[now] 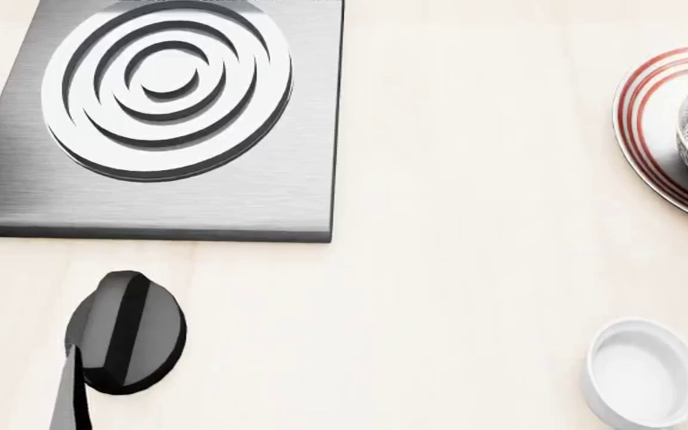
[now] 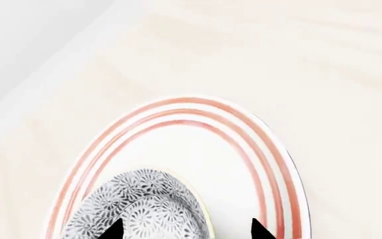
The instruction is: Pick the akita bowl next to the ramekin and place it on the plate.
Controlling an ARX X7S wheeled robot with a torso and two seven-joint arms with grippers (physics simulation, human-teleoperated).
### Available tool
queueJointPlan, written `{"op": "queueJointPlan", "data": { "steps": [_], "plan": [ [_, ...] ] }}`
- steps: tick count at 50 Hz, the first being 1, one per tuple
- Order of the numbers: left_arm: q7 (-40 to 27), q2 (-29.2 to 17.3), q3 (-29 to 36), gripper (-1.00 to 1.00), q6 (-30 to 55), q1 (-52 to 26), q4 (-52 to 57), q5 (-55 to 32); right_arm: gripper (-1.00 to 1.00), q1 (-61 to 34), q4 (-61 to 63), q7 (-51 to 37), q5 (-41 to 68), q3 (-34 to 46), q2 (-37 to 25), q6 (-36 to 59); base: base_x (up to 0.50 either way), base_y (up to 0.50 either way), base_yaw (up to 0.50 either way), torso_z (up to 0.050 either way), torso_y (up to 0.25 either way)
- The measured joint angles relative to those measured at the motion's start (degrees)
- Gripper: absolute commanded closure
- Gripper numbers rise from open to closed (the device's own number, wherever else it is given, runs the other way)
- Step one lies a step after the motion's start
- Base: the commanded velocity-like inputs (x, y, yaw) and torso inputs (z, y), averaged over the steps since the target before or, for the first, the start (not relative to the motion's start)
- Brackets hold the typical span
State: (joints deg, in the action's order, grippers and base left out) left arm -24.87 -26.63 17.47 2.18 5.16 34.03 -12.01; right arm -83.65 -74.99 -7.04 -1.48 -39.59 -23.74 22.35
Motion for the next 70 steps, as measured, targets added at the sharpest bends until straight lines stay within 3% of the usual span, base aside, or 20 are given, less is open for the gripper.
{"op": "queueJointPlan", "data": {
  "steps": [16,45,70],
  "plan": [
    [-0.1,0.0,0.2,-1.00,-0.2,-0.1,-0.4,0.0,-1.00,0.1,2.5,3.8,-5.2,11.7,2.1,-7.6,0.00,0.00,0.00,0.000,0.000],
    [-0.3,-0.3,0.6,-1.00,-0.7,0.1,-0.6,0.2,-1.00,25.7,53.7,9.6,-7.0,15.6,12.5,1.8,0.00,0.00,0.00,0.000,0.000],
    [-0.4,-0.5,1.2,-1.00,-1.2,0.3,-0.8,0.5,-1.00,45.1,73.5,12.3,-4.4,17.2,18.3,-5.8,0.00,0.00,0.00,0.000,0.000]
  ]
}}
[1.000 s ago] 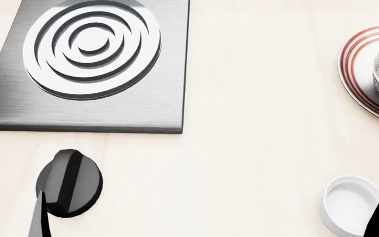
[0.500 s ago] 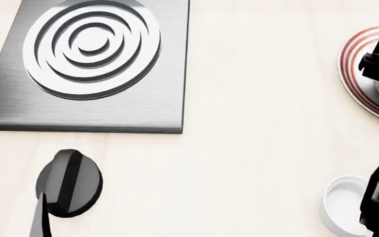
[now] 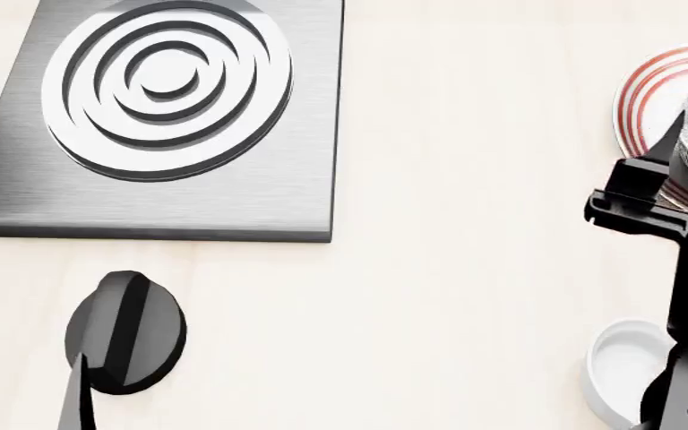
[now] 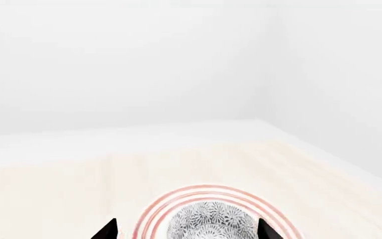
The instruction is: Pick the akita bowl next to the ramekin and place it on the plate.
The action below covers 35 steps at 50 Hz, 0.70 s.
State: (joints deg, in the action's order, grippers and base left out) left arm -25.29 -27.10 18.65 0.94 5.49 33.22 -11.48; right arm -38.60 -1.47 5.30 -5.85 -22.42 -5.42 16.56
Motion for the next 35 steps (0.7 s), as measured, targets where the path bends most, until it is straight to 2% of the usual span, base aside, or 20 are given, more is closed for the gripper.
{"op": "queueJointPlan", "data": {
  "steps": [35],
  "plan": [
    [-0.1,-0.1,0.7,-1.00,-0.1,0.0,-0.5,-0.1,-1.00,17.3,12.1,-2.3,0.1,10.1,2.8,-7.7,0.00,0.00,0.00,0.000,0.000]
  ]
}}
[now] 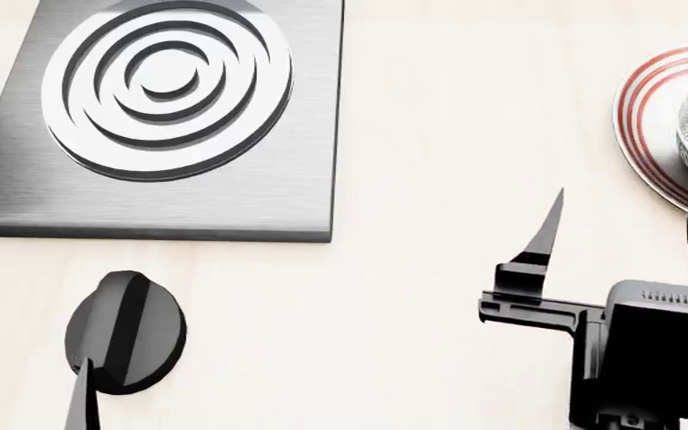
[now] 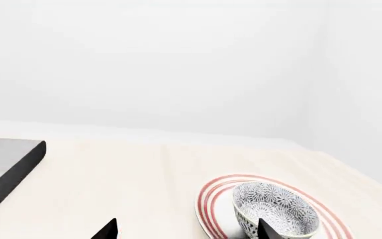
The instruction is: Pick the akita bowl next to the ramekin and place it on the plate.
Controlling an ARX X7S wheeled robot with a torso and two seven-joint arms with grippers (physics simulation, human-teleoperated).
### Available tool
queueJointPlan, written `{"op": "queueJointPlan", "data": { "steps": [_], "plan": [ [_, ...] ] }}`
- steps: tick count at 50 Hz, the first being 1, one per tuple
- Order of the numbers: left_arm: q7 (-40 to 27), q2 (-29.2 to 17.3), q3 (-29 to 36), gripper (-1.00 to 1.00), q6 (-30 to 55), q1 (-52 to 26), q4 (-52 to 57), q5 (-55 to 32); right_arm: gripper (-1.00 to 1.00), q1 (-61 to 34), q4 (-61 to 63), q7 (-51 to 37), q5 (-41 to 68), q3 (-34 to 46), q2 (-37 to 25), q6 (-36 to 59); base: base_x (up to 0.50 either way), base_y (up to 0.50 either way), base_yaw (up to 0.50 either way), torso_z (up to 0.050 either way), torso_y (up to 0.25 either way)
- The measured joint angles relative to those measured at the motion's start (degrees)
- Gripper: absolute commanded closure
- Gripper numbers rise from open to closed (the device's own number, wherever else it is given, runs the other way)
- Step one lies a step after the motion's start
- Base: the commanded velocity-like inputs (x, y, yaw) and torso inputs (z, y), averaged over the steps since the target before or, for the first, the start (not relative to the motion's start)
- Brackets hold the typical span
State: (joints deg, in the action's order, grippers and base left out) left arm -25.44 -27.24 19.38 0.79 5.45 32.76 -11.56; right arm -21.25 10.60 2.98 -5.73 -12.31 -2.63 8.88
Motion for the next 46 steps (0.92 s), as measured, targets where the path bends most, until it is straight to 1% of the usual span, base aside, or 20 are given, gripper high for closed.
{"op": "queueJointPlan", "data": {
  "steps": [39,46],
  "plan": [
    [-0.4,0.1,1.0,-1.00,-0.3,-0.1,-0.7,0.5,-1.00,8.6,10.5,-3.7,1.0,10.5,-1.1,-4.5,0.00,0.00,0.00,0.000,0.000],
    [-0.5,0.2,1.1,-1.00,-0.1,-0.1,-0.5,0.2,-1.00,10.2,12.1,-4.8,-0.3,12.8,-1.4,-6.0,0.00,0.00,0.00,0.000,0.000]
  ]
}}
